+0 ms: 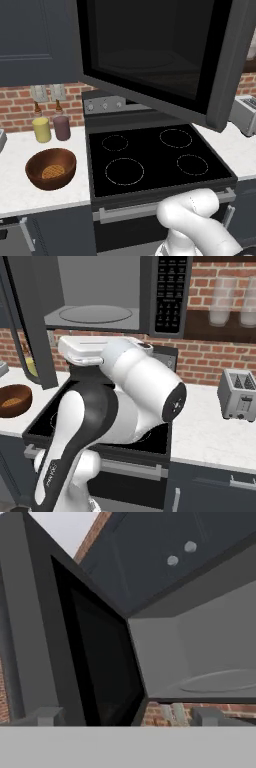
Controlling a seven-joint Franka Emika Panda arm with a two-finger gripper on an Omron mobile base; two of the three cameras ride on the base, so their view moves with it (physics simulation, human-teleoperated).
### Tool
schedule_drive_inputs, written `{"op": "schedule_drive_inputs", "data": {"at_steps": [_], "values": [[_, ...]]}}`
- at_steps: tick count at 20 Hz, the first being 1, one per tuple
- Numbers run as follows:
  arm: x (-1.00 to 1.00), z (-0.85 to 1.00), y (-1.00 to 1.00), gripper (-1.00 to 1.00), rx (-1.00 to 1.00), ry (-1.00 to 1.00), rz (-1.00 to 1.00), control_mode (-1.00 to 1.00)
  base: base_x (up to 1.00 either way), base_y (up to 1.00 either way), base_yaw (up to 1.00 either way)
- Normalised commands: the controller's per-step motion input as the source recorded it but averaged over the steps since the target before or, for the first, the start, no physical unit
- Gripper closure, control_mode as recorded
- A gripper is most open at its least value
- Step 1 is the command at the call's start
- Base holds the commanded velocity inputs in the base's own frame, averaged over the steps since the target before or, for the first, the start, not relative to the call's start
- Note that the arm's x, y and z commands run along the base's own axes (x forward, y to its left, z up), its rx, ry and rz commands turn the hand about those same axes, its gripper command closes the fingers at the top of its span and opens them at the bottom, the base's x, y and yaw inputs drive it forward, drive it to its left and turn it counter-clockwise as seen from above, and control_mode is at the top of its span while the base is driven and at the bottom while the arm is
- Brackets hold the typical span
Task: Open the microwave, place the bowl with waffle inside the microwave, then close the microwave door and turn it on.
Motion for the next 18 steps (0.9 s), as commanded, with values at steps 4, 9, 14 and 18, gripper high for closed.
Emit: {"op": "schedule_drive_inputs", "data": {"at_steps": [4, 9, 14, 18], "values": [[0.61, -0.09, 0.17, -1.00, 0.04, 0.00, 0.32, -1.00, 0.00, 0.00, 0.00], [0.15, -0.03, 0.37, -1.00, 0.00, 0.00, 0.22, -1.00, 0.00, 0.00, 0.00], [0.00, 0.00, 0.45, -1.00, 0.00, 0.00, 0.12, -1.00, 0.00, 0.00, 0.00], [-0.06, 0.00, 0.45, -1.00, 0.00, 0.00, 0.08, -1.00, 0.00, 0.00, 0.00]]}}
